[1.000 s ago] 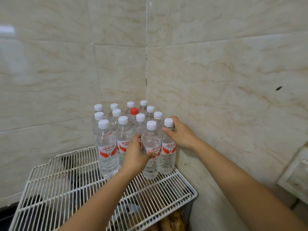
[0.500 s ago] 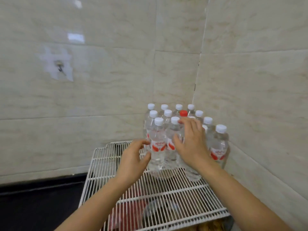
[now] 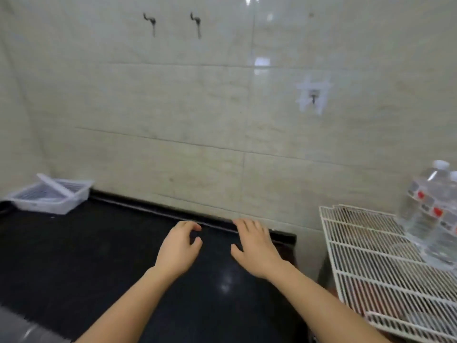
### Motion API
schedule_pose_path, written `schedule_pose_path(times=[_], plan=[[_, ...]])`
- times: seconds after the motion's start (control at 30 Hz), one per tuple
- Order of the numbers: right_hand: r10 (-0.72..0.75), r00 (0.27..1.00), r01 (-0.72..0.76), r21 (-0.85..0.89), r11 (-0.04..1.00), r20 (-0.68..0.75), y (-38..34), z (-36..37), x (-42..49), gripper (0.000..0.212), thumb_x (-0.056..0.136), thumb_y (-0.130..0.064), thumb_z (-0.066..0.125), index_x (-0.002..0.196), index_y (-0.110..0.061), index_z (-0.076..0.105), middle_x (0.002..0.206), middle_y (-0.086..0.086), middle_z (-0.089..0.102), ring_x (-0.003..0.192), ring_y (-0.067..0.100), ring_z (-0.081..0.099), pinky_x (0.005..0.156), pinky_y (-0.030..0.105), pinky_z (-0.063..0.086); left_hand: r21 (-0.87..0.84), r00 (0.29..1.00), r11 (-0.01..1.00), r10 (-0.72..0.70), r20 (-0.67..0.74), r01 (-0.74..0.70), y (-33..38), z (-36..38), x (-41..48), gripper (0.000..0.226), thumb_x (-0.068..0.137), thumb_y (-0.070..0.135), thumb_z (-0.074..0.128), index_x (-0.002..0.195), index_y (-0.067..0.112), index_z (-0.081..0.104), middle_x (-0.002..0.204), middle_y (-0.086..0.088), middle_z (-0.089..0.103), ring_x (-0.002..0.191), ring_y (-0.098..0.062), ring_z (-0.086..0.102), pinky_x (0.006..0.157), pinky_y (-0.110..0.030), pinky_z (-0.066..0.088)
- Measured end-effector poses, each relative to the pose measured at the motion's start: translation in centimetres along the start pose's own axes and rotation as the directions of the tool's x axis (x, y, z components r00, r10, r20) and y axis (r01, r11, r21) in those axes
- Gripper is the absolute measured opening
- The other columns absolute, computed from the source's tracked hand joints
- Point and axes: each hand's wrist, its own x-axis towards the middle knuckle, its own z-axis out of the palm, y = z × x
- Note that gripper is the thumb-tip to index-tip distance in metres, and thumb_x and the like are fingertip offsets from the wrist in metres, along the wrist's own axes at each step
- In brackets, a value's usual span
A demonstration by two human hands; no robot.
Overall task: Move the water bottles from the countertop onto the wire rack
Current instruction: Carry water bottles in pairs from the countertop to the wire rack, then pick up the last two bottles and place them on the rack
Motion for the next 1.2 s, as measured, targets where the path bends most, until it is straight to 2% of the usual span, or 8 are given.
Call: schedule_pose_path(times=[0.2, 0.43, 0.63, 0.73, 0.93, 1.2], plan=[[-0.237, 0.963, 0.228, 0.084, 0.970, 0.130, -17.9, 7.1, 7.6, 0.062, 0.096, -0.035, 0.046, 0.150, -0.015, 0.023, 0.153, 0.002, 0.028, 0.141, 0.023, 0.023, 0.113, 0.041, 0.025, 0.139, 0.950, 0.945, -0.276, -0.149, 0.297, -15.8, -12.7, -4.0, 0.031, 0.090, 0.021, 0.053, 0.121, 0.018, 0.059, 0.127, 0.000, 0.056, 0.116, -0.017, 0.052, 0.092, -0.029, 0.045], [-0.433, 0.871, 0.413, 0.131, 0.901, 0.234, -33.6, 14.2, 13.2, 0.063, 0.096, -0.035, 0.045, 0.151, -0.015, 0.021, 0.153, 0.003, 0.027, 0.140, 0.024, 0.024, 0.112, 0.041, 0.027, 0.186, 0.814, 0.802, -0.513, -0.273, 0.568, -28.7, -21.2, -8.2, 0.038, 0.091, 0.021, 0.050, 0.129, 0.018, 0.053, 0.135, -0.001, 0.051, 0.122, -0.020, 0.047, 0.095, -0.030, 0.042], [-0.518, 0.801, 0.494, 0.156, 0.855, 0.300, -43.2, 19.7, 19.7, 0.063, 0.095, -0.035, 0.047, 0.149, -0.016, 0.023, 0.151, 0.004, 0.029, 0.138, 0.026, 0.027, 0.111, 0.042, 0.029, 0.175, 0.767, 0.764, -0.546, -0.338, 0.621, -38.6, -26.0, -7.8, 0.036, 0.091, 0.018, 0.051, 0.127, 0.018, 0.055, 0.136, 0.002, 0.051, 0.126, -0.016, 0.046, 0.101, -0.028, 0.039], [-0.547, 0.776, 0.524, 0.162, 0.836, 0.313, -47.7, 22.4, 24.8, 0.063, 0.094, -0.035, 0.048, 0.149, -0.016, 0.024, 0.151, 0.004, 0.030, 0.138, 0.026, 0.027, 0.111, 0.042, 0.029, 0.192, 0.732, 0.720, -0.583, -0.354, 0.667, -44.9, -29.6, -5.6, 0.037, 0.090, 0.018, 0.051, 0.127, 0.017, 0.056, 0.134, 0.001, 0.052, 0.124, -0.018, 0.047, 0.099, -0.030, 0.041], [-0.535, 0.753, 0.513, 0.168, 0.842, 0.383, -56.2, 27.1, 35.5, 0.068, 0.095, -0.038, 0.048, 0.152, -0.016, 0.018, 0.154, 0.004, 0.026, 0.140, 0.026, 0.026, 0.112, 0.043, 0.029, 0.111, 0.624, 0.641, -0.671, -0.399, 0.760, -55.5, -36.3, -0.3, 0.037, 0.089, 0.019, 0.054, 0.126, 0.017, 0.056, 0.133, -0.001, 0.054, 0.121, -0.020, 0.050, 0.097, -0.031, 0.043], [-0.562, 0.705, 0.521, 0.220, 0.824, 0.433, -67.5, 33.3, 44.2, 0.070, 0.095, -0.038, 0.050, 0.152, -0.016, 0.017, 0.154, 0.005, 0.026, 0.141, 0.024, 0.026, 0.113, 0.043, 0.030, 0.020, 0.535, 0.572, -0.754, -0.381, 0.820, -68.1, -41.6, 3.5, 0.035, 0.089, 0.019, 0.055, 0.124, 0.015, 0.057, 0.130, -0.004, 0.056, 0.118, -0.020, 0.053, 0.096, -0.029, 0.042]])
